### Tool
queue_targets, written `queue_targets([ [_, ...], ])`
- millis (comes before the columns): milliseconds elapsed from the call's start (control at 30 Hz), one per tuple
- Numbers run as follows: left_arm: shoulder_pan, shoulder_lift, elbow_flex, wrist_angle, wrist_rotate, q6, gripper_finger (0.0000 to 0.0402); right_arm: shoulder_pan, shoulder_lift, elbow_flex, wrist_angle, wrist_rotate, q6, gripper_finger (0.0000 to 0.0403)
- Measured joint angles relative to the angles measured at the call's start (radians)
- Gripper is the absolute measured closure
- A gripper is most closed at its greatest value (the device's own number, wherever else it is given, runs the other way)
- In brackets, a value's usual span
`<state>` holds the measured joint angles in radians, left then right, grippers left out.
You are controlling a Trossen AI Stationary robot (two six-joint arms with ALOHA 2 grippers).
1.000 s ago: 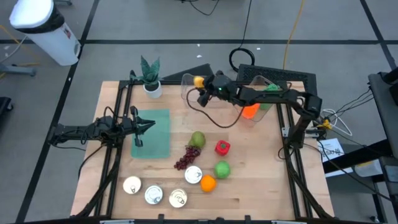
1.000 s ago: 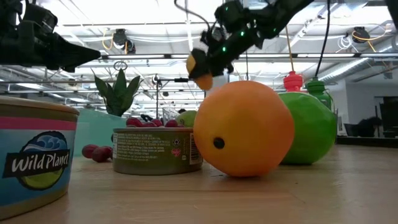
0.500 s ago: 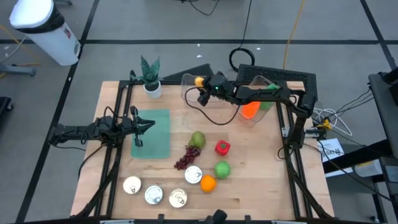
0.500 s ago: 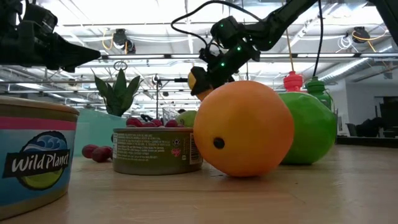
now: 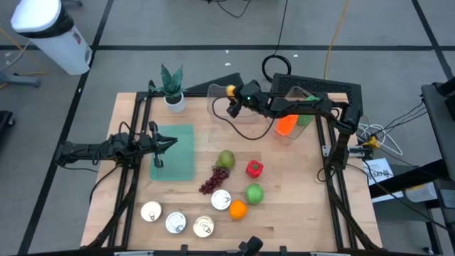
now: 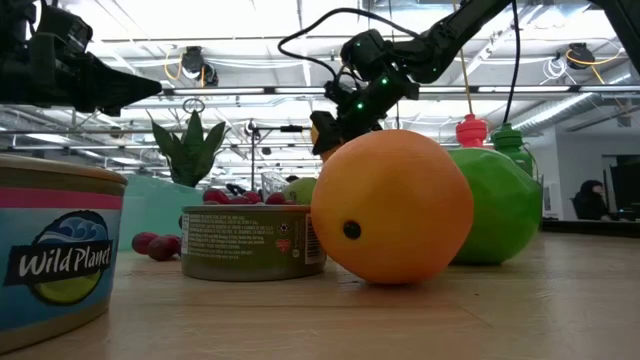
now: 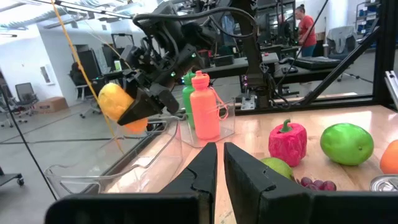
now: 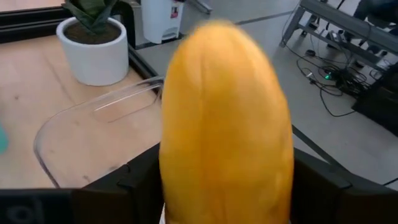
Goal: Pick & Place Food Item
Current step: Put the yellow mango into the left transparent bin, then put the blue pink tuna can into the green bin
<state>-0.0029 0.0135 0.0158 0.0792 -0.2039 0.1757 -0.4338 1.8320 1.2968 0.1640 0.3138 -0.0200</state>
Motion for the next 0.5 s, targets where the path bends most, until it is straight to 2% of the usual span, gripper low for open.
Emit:
queue_targets([
  [300,0.0,0.0,0.0,0.0,0.0,0.0,0.036,0.001,0.0,0.0,-0.021,-0.002,-0.003,0.0131],
  [500,0.0,0.0,0.0,0.0,0.0,0.0,0.036,0.001,0.0,0.0,-0.035,-0.002,-0.02,0.0135],
])
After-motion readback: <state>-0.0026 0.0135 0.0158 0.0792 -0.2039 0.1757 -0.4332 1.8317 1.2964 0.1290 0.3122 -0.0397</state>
